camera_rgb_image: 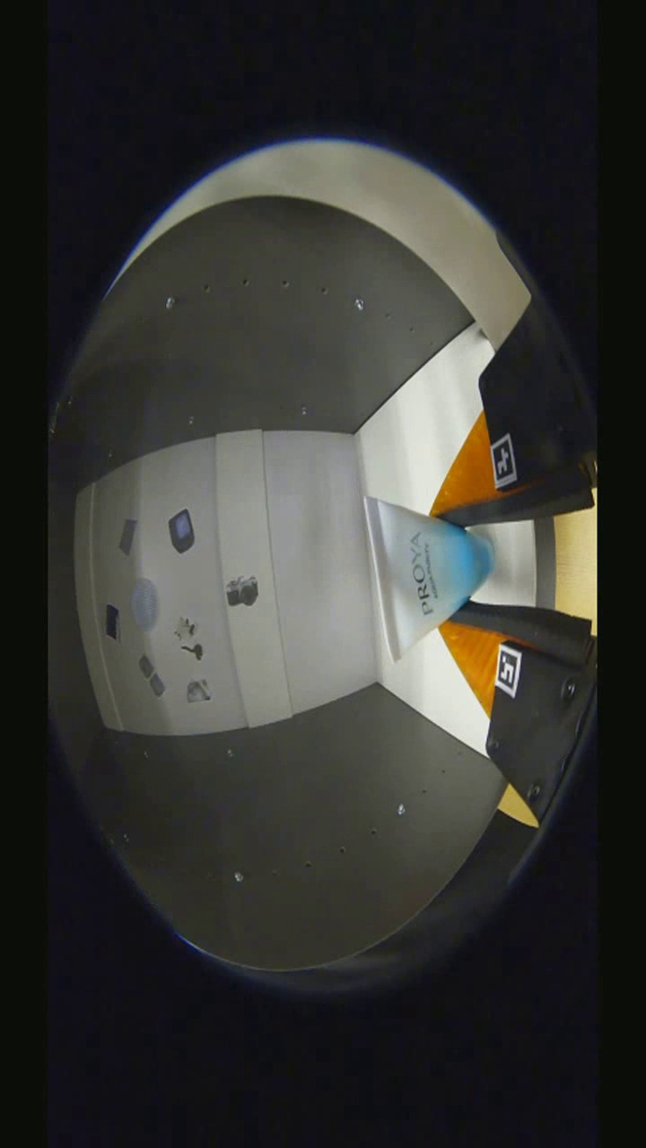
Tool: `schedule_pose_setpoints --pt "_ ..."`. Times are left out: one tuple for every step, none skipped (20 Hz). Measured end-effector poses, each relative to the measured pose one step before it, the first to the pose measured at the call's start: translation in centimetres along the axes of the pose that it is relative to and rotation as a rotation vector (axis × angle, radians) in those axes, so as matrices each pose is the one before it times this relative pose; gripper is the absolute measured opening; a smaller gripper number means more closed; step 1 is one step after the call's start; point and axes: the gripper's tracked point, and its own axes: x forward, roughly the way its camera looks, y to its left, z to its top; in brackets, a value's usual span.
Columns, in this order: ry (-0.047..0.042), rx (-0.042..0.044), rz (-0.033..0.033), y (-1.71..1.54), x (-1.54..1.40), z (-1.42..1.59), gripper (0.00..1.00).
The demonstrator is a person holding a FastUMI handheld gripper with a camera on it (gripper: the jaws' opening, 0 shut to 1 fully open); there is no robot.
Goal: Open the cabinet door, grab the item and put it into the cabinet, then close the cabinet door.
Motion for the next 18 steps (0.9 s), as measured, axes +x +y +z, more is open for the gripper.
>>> schedule_pose_setpoints --pt "0.03512 -0.01508 -0.00178 0.078 0.509 -0.424 0.49" --pt "0.03502 -0.01696 -0.00259 0.09 0.5 -0.483 0.49" --pt "0.02393 -0.00962 -0.00634 -0.022 0.455 -0.377 0.49" --pt "0.01941 -0.01025 0.00172 0.169 0.378 -0.311 0.49" --pt "0.0154 -0.00428 0.00938 0.322 0.398 -0.205 0.49" --pt "-0.00196 -0.00254 0.00739 0.245 0.184 -0.083 0.49" --pt "-0.00745 -0.00221 -0.00718 -0.016 0.309 0.298 0.5" --pt "-0.00464 -0.00297 0.00203 0.101 0.084 0.06 0.49" --pt "-0.00289 0.00041 0.00661 0.187 0.116 -0.041 0.49" --pt "-0.00216 0.00021 0.00515 0.112 0.06 0.059 0.53" --pt "0.00327 0.00074 0.00667 0.116 0.089 -0.223 0.53" --pt "0.00291 -0.00215 0.00119 -0.081 0.089 -0.213 0.58" --pt "0.00299 -0.00063 0.00364 0.081 0.092 -0.195 0.59" --pt "-0.00326 0.00172 0.00118 -0.084 0.117 -0.121 0.72" --pt "-0.00723 0.00485 -0.00046 -0.009 -0.086 0.013 0.85" --pt "-0.01604 0.00847 0.00635 0.107 -0.34 0.117 0.98" --pt "-0.02671 0.00894 0.01011 0.176 -0.337 0.346 0.99" --pt "-0.02557 0.00345 0.00312 0.016 -0.588 0.338 0.99"
